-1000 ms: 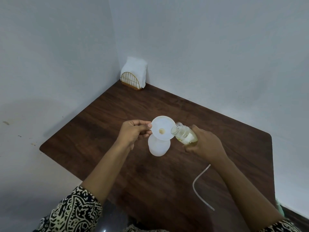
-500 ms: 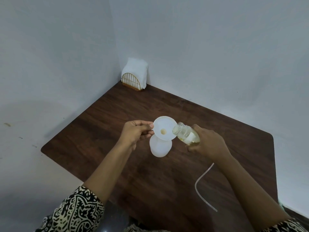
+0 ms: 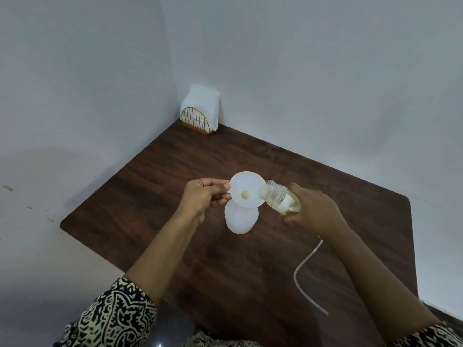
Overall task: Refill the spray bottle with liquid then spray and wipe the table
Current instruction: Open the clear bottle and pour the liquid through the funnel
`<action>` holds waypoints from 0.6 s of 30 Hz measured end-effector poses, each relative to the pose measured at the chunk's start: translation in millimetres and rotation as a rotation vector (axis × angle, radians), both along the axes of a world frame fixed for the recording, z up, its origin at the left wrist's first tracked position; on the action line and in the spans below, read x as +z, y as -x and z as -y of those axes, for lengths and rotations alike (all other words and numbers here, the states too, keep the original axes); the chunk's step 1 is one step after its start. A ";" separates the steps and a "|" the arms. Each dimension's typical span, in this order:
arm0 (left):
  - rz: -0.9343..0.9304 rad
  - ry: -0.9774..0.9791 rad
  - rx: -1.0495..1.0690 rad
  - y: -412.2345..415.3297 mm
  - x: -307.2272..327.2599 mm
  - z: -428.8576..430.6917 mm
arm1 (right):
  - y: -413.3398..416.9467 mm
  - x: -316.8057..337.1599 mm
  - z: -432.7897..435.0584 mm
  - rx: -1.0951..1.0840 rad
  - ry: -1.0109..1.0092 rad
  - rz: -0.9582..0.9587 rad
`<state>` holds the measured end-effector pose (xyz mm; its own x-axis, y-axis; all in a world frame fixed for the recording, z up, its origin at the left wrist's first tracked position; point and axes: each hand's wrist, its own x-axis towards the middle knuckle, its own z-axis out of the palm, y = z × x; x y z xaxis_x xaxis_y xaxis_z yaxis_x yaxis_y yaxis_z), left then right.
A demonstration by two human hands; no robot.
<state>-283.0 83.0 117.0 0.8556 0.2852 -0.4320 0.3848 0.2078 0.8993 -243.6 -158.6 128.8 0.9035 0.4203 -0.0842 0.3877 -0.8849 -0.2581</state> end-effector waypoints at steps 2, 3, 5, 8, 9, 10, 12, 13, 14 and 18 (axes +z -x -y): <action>0.000 -0.002 -0.003 -0.1 0.4 0.0 | 0.0 -0.1 0.1 -0.003 -0.002 -0.006; 0.000 -0.002 -0.003 -0.1 0.3 0.1 | -0.2 -0.1 0.3 -0.007 -0.005 -0.009; -0.001 0.001 -0.002 -0.3 -0.4 0.0 | -0.2 -0.1 0.0 -0.011 -0.005 -0.016; -0.001 0.009 -0.004 -0.9 -0.3 -0.6 | 0.1 1.5 -0.8 -0.014 0.002 -0.021; -0.001 0.012 -0.004 -1.1 -0.2 -0.7 | 0.4 2.2 -1.0 -0.012 0.004 -0.022; -0.002 0.015 -0.003 -1.2 0.1 -0.7 | 0.3 2.7 -1.1 -0.010 0.008 -0.022; -0.004 0.018 -0.002 -0.8 1.0 -0.4 | 0.2 3.1 -0.9 -0.005 0.014 -0.017; -0.001 0.024 -0.001 -0.6 1.4 -0.2 | 0.0 2.9 -0.9 -0.004 0.015 -0.012; 0.002 0.029 -0.001 -0.4 2.0 0.0 | -0.1 2.5 -0.8 -0.006 0.013 -0.007; 0.015 0.026 -0.004 0.5 3.8 0.6 | 0.9 2.0 -1.0 -0.014 0.011 -0.005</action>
<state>-283.5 82.4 120.8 0.8632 0.2700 -0.4265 0.3723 0.2299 0.8992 -244.5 -157.6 130.8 0.9089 0.4064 -0.0936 0.3736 -0.8932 -0.2502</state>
